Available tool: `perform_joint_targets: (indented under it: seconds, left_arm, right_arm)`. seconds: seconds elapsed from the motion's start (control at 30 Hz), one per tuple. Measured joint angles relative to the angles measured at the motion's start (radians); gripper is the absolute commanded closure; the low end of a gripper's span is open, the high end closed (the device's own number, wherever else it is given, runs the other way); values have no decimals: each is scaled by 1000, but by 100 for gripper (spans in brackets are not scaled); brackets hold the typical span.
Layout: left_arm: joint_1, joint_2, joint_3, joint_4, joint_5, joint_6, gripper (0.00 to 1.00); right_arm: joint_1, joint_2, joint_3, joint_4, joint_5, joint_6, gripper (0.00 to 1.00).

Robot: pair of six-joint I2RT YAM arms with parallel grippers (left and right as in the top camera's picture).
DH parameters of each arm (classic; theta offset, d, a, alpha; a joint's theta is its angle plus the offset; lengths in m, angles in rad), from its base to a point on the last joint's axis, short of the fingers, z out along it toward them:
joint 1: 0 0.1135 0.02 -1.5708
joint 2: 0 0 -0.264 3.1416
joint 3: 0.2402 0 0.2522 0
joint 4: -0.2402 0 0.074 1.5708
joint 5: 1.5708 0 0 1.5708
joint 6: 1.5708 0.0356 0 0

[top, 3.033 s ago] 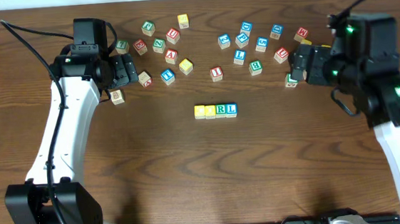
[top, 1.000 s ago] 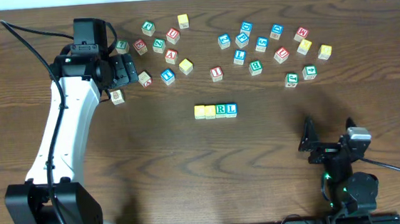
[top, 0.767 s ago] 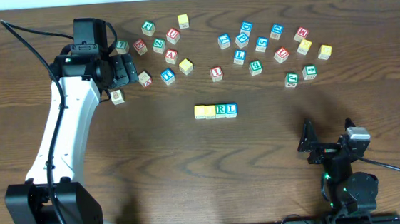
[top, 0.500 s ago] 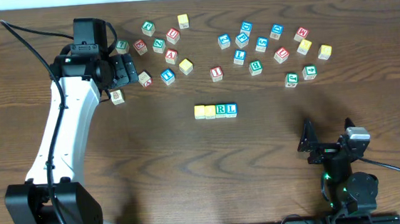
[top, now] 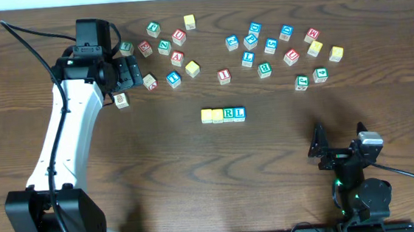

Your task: Spell out CORL

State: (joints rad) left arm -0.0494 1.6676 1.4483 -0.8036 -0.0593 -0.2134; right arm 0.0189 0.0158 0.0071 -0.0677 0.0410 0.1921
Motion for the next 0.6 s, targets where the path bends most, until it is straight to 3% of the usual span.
perform_joint_targets:
  seconds: [0.17,0.37,0.6]
  left_arm:
    - [0,-66,-1,-1,-1,0,2]
    - [0,-282,-49,33,-22,0,2]
    - [22,-614,-365,407,-30,1,2]
  right_arm:
    - [0,0,0,0,0,0,1]
    - [0,0,0,0,0,0,1]
    - [0,1,0,-1,-2,0,1]
